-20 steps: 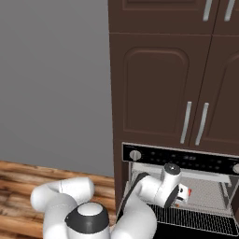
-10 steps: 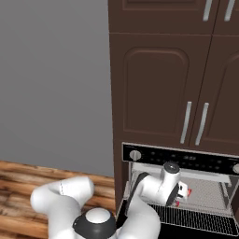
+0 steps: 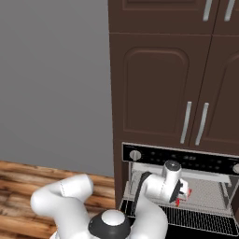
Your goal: Take the fish from the oven and place it on the plate on the counter.
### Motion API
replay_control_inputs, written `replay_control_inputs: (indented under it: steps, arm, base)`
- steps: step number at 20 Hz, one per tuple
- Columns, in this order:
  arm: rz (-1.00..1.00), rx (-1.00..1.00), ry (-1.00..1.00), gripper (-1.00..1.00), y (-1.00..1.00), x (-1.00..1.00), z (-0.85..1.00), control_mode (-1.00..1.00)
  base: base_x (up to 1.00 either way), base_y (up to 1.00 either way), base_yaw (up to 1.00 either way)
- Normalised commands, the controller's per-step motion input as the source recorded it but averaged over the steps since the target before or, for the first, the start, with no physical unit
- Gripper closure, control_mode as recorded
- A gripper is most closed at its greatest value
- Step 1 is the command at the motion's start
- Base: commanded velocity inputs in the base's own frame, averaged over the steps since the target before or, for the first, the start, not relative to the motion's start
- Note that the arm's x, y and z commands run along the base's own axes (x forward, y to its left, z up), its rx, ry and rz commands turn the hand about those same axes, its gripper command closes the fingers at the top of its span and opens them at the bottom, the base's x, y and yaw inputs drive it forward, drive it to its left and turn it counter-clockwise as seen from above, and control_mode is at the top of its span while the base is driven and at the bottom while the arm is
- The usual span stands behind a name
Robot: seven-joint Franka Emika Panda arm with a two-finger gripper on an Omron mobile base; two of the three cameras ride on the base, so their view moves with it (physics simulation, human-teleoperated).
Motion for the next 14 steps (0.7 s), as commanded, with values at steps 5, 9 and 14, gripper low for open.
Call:
replay_control_inputs:
  steps: [5, 9, 14]
  arm:
    - [0.0, 0.0, 0.0, -1.0, -0.26, 0.06, -0.44, -1.0]
    - [-0.04, 0.0, 0.0, -1.0, -0.3, 0.09, -0.28, -1.0]
    - [-0.08, 0.0, 0.0, -1.0, -0.36, 0.15, -0.11, -1.0]
  base:
    - [0.0, 0.0, 0.0]
    - [0.0, 0.0, 0.0]
    - [0.0, 0.0, 0.0]
